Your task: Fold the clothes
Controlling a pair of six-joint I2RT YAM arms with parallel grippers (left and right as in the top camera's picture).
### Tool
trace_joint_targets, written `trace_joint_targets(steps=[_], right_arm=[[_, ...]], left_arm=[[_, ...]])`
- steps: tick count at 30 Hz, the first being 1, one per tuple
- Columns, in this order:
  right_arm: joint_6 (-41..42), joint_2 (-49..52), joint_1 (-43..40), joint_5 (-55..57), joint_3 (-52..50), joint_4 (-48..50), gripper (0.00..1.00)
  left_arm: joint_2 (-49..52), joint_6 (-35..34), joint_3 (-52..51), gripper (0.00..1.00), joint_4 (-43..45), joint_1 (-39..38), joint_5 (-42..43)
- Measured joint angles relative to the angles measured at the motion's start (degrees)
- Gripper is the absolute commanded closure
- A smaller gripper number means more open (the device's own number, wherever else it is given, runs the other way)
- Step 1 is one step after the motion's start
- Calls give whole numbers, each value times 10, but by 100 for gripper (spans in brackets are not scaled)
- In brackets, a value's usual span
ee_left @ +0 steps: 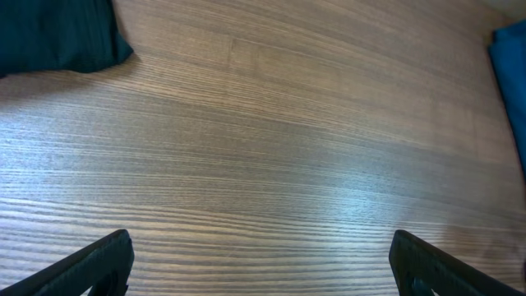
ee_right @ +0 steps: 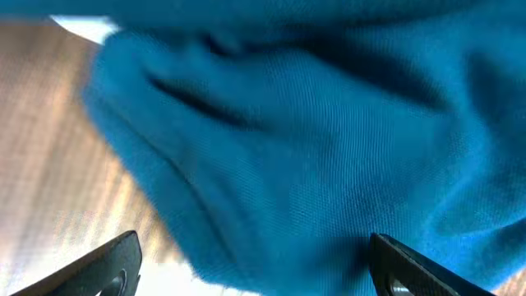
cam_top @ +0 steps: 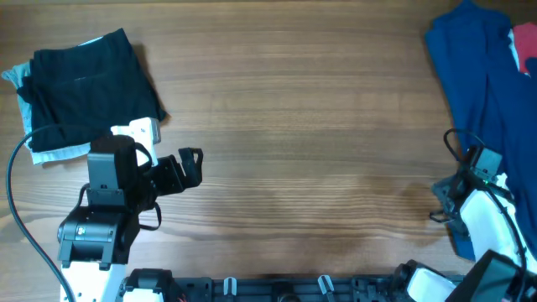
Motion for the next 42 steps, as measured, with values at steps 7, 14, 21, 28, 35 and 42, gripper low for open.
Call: trace_joint_targets(steps=[7,14,21,28,35,42], right_arm=[[16,37,1,13,-8,47,96],[10,42,1,30,-1,5,96],[-32,-41,-1,-69,136,-151,96],[-144,-182,101,-262,408,-219,96],[-196,-228,369,-391,449,-250,95],[-208,-50,567,-375,439,-258,86]], left_arm=[[0,0,0,0,0,0,0],[0,0,0,0,1,0,0],[0,0,0,0,5,0,0],[0,0,0,0,11,0,0],[0,0,0,0,13,0,0],[0,0,0,0,13,0,0]])
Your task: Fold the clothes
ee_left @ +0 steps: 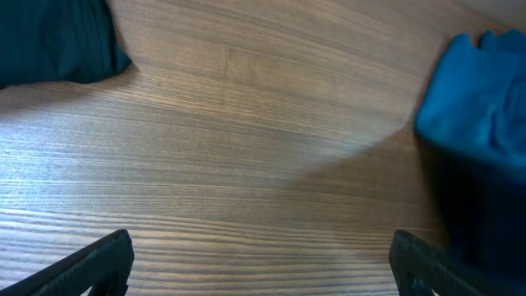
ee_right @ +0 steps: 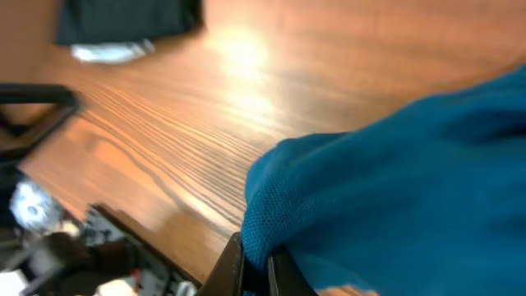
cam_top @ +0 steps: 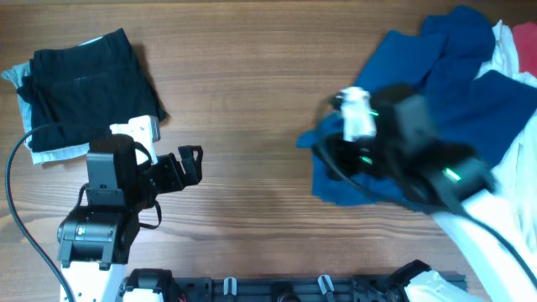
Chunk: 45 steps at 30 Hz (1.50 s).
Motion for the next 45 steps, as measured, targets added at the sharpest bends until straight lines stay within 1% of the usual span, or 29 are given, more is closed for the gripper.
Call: trace_joint_targets(steps=[1,3,4,5,6,10,12,14,17,18,19,21,26,33,36,38,39,40,42,43,44,45], right_arm=[[3,33,5,12,-2,16,75],[5,76,8,28,-6,59,61],[4,89,8,35,-7,79,57],[10,103,8,55,-7,117,37],[19,106,7,73,-7,132,19],[59,82,-18,155,-7,146,18],[68,55,-41,187,-6,125,8],[80,23,-66,214,-5,91,1],[99,-27,-119,248,-1,31,0],[102,-47,-149,259,0,-3,0],[103,-54,-163,263,1,-19,0],[104,-62,-194,266,1,-46,0],[109,-63,-242,272,2,-70,0],[130,-63,-287,274,2,-81,0],[130,-63,-288,274,2,-82,0],[130,-63,-288,274,2,-82,0],[130,-63,-288,274,2,-82,0],[130,-63,-288,274,2,-83,0],[130,-63,-288,274,2,-83,0],[131,-63,-288,274,2,-83,0],[132,-63,-288,274,2,-85,0],[132,-63,-288,274,2,-89,0]], left_arm=[[0,0,0,0,0,0,0],[0,0,0,0,1,0,0],[0,0,0,0,4,0,0],[0,0,0,0,7,0,0],[0,0,0,0,9,0,0],[0,0,0,0,8,0,0],[1,0,0,0,9,0,1],[7,0,0,0,9,0,15],[35,0,0,0,11,0,59],[40,0,0,0,12,0,66],[76,-10,0,0,18,-2,92],[118,-18,1,0,30,-18,105],[246,-55,2,0,94,-119,120],[427,-143,3,0,209,-278,113],[494,-165,4,0,276,-324,110],[516,-171,16,1,333,-354,110],[523,-173,19,6,351,-366,108],[534,-175,20,16,384,-381,108],[549,-181,23,47,422,-403,101],[555,-181,24,82,433,-414,90],[562,-183,24,96,436,-424,78],[565,-183,23,96,437,-433,62]])
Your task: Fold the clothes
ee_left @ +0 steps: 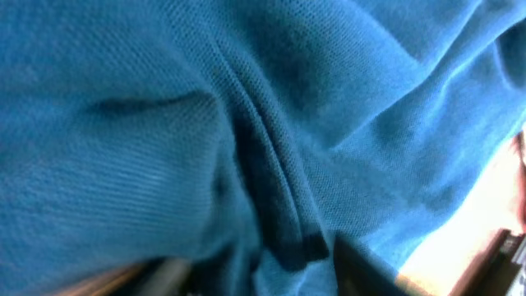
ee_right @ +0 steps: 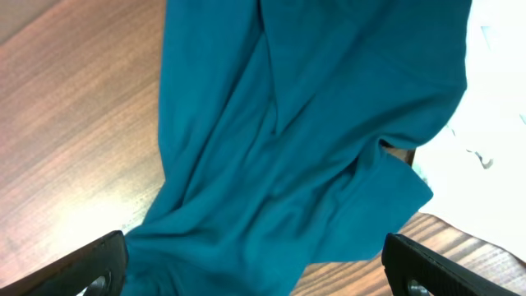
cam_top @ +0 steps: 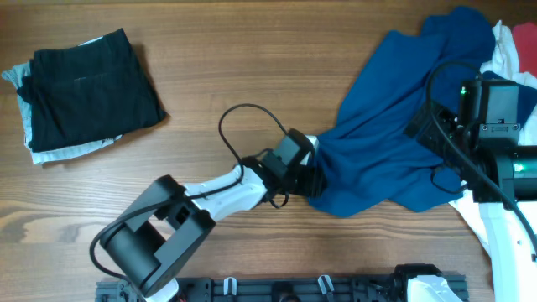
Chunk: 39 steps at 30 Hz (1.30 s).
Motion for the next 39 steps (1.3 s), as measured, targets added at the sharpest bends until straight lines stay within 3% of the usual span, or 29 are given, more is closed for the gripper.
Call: trace_joint_targets(steps=[4,7,10,14,15,16,17,22,26,30,35,39], right_arm=[[0,0,0,0,0,-9,0],[-1,0,0,0,0,-10,0],[-4,1,0,1,0,-20,0],[-5,7,0,1,0,-27,0],[-5,9,0,1,0,-28,0],[-5,11,0,1,0,-28,0],[-5,13,0,1,0,-29,0],[-5,15,0,1,0,-41,0],[-7,15,0,1,0,-41,0],[-7,15,0,1,0,-40,0],[-7,18,0,1,0,-41,0],[-7,19,0,1,0,-43,0]], left_arm=[[6,0,-3,96,-14,-3,-33],[-35,0,-7,96,-112,28,-45],[-183,10,-13,96,-234,117,-86],[-354,59,-12,93,-241,276,-142],[-379,67,-12,79,-221,319,-145],[-400,73,-12,47,-196,371,-148],[-407,79,-12,3,-185,406,-147],[-378,82,-11,0,-238,495,-124],[-326,80,-11,0,-347,477,-31],[-291,57,-12,0,-409,384,59],[-267,-14,-12,0,-379,227,90],[-234,-126,-12,0,-311,121,75]])
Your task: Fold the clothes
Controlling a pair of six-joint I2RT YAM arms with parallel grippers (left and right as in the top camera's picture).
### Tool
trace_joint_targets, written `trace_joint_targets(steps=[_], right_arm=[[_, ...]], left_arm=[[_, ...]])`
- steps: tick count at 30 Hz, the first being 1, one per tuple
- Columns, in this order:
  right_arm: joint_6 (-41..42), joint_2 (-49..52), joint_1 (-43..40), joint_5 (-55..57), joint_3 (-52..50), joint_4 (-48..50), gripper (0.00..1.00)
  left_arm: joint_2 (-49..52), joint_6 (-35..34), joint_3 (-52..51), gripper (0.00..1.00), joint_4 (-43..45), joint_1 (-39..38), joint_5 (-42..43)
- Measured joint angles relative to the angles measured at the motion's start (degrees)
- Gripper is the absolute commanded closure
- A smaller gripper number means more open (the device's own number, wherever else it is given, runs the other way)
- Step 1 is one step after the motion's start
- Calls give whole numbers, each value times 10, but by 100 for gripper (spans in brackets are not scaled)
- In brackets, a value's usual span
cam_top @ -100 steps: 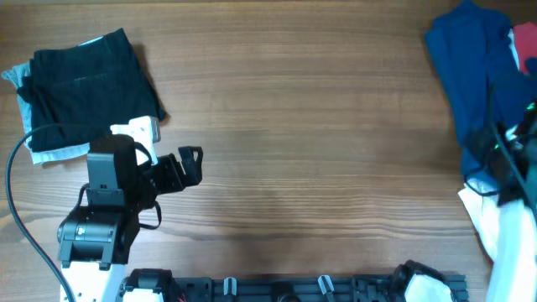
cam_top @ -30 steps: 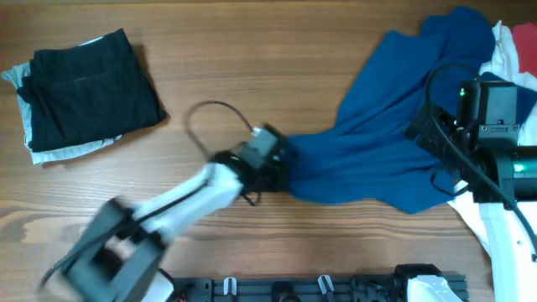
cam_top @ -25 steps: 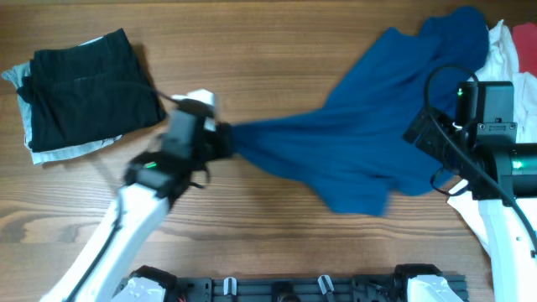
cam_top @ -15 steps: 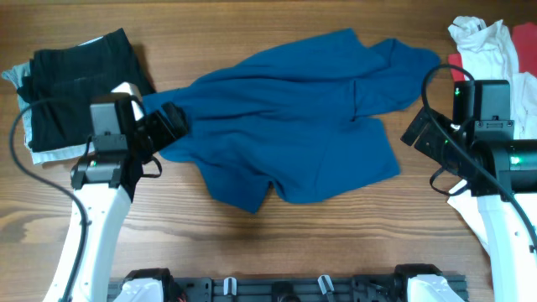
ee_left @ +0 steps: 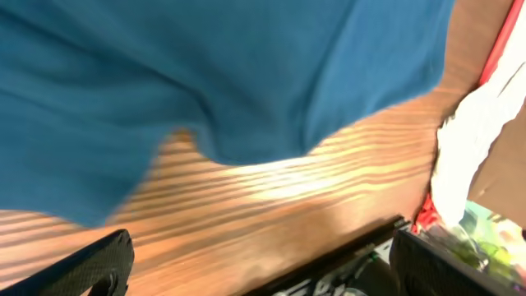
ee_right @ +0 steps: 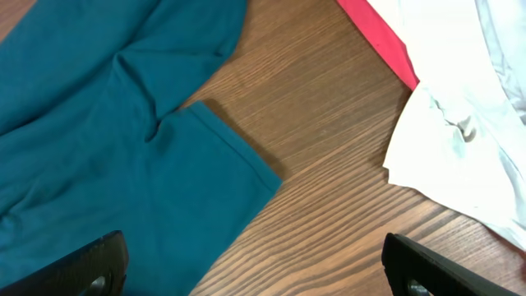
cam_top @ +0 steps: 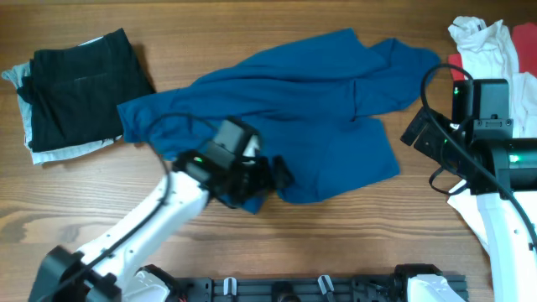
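A blue shirt (cam_top: 285, 109) lies spread and rumpled across the middle of the table, one sleeve reaching toward the right. My left gripper (cam_top: 273, 178) hovers at its lower edge, open, nothing between the fingers (ee_left: 90, 265); its wrist view shows the shirt's hem (ee_left: 205, 74) above bare wood. My right gripper (cam_top: 417, 134) stands open just right of the shirt. In the right wrist view the right gripper (ee_right: 255, 275) is over bare wood, with the shirt's hem corner (ee_right: 205, 164) to the left.
A folded black stack (cam_top: 84, 84) over a pale garment sits at the far left. White cloth (cam_top: 482, 38) and a red garment (cam_top: 527, 38) are heaped at the far right, beside my right arm. The table's front rail (cam_top: 277, 289) runs along the bottom.
The shirt, bunched at the right with my left gripper pressed into its left edge, now lies spread across the middle, reaching toward the black stack. My left gripper is open and clear of it.
The shirt was heaped at the far right with my open right gripper against it and my left arm at the left. Then my right gripper was shut on it at mid-table. Then that gripper was back at the right, open, my left at the cloth. Now the shirt is spread.
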Motion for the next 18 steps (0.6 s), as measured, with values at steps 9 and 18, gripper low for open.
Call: trace_joint_targets(steps=[9,18], right_arm=[[-2,1,0,0,0,-7,0],[-6,2,0,0,0,-9,0]], left_arm=[[134,-244,0,1,141,-160,-36],[195,-327,2,21,286,-207,-151]])
